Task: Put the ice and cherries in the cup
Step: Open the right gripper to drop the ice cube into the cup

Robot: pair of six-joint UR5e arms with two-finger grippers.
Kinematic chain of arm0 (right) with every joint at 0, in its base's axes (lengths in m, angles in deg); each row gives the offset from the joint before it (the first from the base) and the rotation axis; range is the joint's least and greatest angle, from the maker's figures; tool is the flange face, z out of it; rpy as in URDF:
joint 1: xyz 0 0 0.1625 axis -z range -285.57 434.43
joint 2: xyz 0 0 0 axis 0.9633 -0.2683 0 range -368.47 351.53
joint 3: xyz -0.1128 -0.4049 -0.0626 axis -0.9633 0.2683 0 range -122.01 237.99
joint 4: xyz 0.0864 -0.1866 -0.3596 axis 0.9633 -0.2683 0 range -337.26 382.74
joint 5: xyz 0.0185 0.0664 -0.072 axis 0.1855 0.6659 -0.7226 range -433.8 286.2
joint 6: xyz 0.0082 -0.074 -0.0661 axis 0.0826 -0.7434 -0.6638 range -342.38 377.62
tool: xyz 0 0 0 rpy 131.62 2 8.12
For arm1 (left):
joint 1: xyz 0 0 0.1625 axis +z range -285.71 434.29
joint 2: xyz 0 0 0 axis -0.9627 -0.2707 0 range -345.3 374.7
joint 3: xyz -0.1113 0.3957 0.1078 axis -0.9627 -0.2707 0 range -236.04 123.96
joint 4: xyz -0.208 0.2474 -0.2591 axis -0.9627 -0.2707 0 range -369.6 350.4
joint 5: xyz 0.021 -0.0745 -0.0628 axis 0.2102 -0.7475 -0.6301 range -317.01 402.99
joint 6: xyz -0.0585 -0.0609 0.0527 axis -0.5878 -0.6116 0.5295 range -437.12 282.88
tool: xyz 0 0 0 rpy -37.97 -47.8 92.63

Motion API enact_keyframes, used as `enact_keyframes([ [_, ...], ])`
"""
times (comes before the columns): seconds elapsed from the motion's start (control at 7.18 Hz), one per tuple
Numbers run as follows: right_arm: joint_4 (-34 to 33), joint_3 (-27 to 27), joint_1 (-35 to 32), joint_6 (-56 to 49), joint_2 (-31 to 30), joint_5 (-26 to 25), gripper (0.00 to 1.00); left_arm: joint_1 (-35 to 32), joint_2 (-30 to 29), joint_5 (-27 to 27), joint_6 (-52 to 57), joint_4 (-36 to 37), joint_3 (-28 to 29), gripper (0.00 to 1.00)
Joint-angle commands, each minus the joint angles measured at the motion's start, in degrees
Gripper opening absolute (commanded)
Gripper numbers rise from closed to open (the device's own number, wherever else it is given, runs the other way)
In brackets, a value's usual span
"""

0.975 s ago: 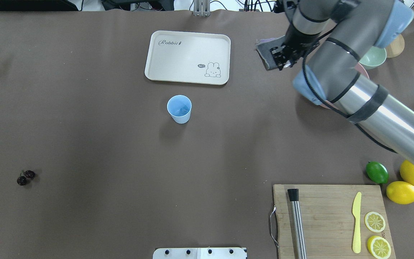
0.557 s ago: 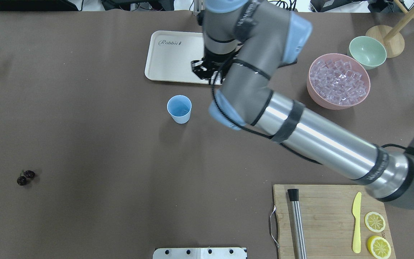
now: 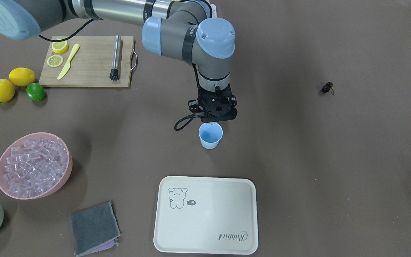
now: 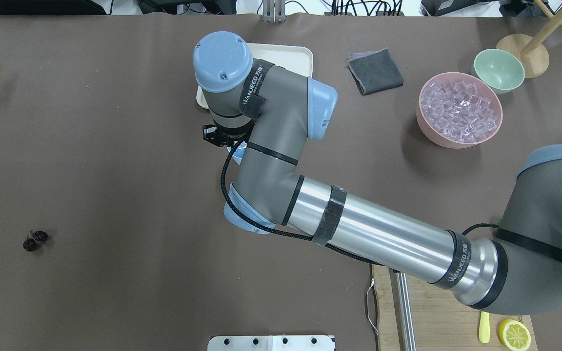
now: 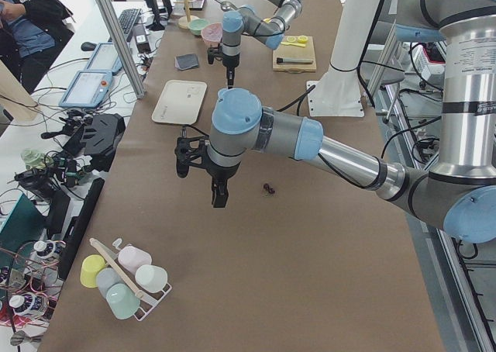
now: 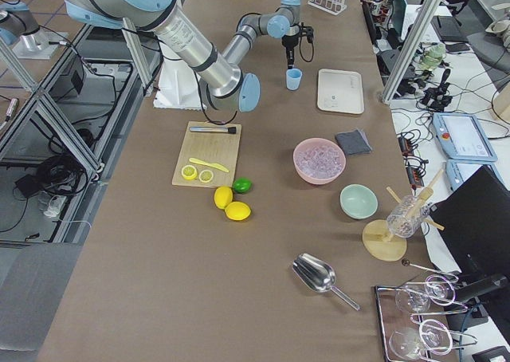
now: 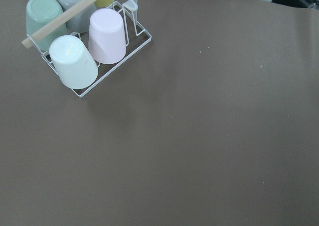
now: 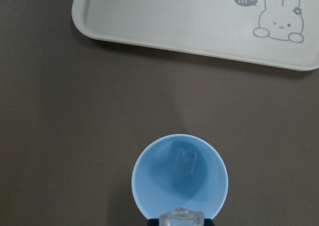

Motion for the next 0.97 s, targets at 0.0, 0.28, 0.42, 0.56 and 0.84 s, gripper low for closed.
enact_keyframes([
  [0.0, 1.5, -0.1, 0.2, 0.5, -0.5, -1.1, 0.51, -0.1, 0.1, 0.0, 0.0, 0.0, 0.1, 0.98],
  [0.28, 2.3, -0.2, 0.4, 0.4, -0.7, -1.7, 0.98, -0.1, 0.0, 0.0, 0.0, 0.0, 0.1, 0.98],
  [0.42, 1.9, -2.3, -0.7, -0.4, -2.1, -1.7, 0.98, -0.1, 0.0, 0.0, 0.0, 0.0, 0.1, 0.98],
  [0.56, 1.0, -7.1, -3.7, -4.9, -6.9, -0.8, 0.98, -0.1, 0.0, 0.0, 0.0, 0.0, -0.1, 0.98],
  [0.84, -3.4, -14.5, -11.7, -20.6, -16.3, 2.8, 0.98, -0.1, -0.1, 0.0, 0.0, -0.1, -0.2, 0.98],
])
